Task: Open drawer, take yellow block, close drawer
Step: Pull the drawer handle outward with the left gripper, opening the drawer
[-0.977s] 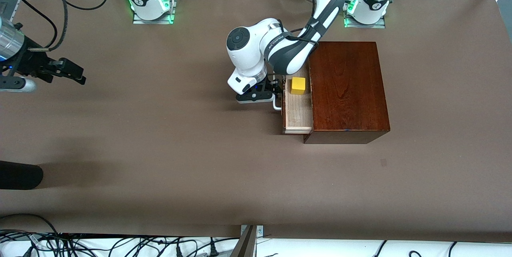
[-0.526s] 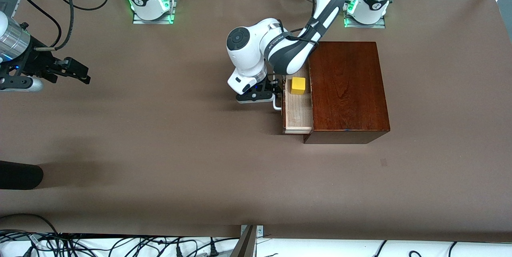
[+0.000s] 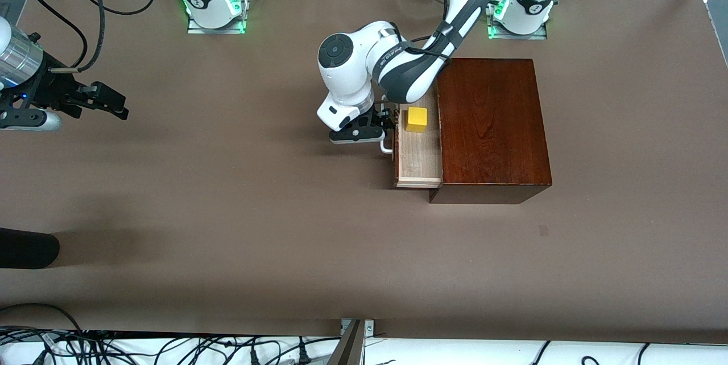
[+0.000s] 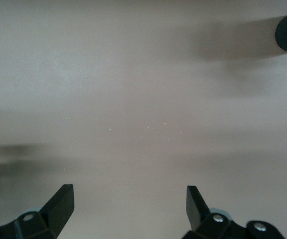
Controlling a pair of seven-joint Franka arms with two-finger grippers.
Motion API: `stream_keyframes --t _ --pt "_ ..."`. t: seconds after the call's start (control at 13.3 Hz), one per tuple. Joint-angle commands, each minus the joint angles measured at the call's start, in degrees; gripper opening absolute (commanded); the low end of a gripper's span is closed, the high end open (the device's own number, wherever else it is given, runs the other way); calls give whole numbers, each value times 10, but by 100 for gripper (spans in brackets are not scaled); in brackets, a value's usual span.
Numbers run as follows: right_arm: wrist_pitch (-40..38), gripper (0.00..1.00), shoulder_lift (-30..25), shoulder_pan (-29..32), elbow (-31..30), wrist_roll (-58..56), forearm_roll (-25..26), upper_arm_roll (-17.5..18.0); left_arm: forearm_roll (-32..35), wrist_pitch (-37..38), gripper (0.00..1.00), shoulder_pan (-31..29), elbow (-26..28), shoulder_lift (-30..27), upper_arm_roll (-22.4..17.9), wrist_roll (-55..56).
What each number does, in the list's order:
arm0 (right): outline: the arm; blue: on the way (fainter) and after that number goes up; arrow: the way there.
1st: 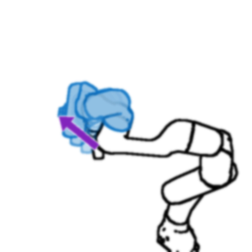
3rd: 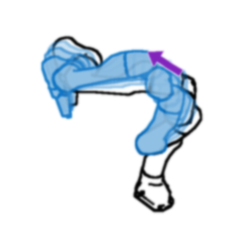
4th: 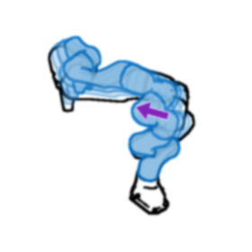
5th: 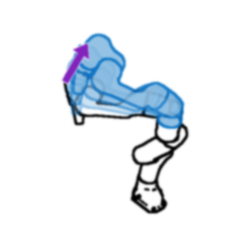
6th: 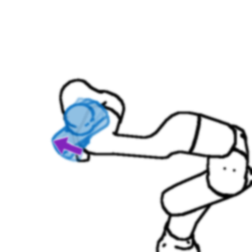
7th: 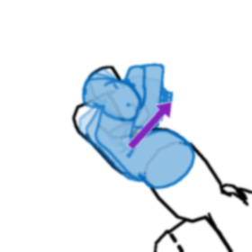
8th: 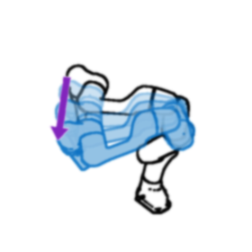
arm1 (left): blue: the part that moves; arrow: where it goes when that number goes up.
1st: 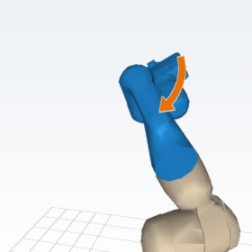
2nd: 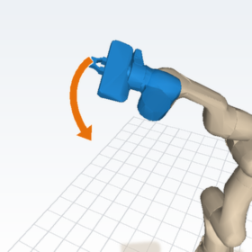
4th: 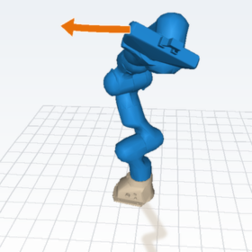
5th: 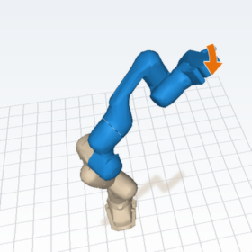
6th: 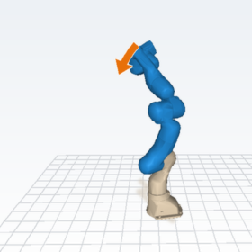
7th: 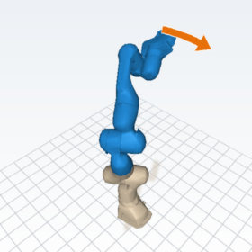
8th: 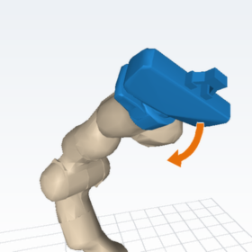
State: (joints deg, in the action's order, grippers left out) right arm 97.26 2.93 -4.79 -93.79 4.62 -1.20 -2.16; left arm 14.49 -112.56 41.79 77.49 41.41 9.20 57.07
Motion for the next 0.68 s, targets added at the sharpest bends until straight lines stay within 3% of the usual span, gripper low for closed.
stream_keyframes --t 0.0,0.23,0.6 --pt "-9 100 6 0 14 5 -7 -3 -47 14 100 22 -42 -1 9 11" --pt "-9 100 6 0 14 5 -7 -2 -46 113 100 17 -48 -12 5 10" --pt "-9 100 6 0 14 3 -6 -2 -47 179 100 8 -53 -35 7 10"
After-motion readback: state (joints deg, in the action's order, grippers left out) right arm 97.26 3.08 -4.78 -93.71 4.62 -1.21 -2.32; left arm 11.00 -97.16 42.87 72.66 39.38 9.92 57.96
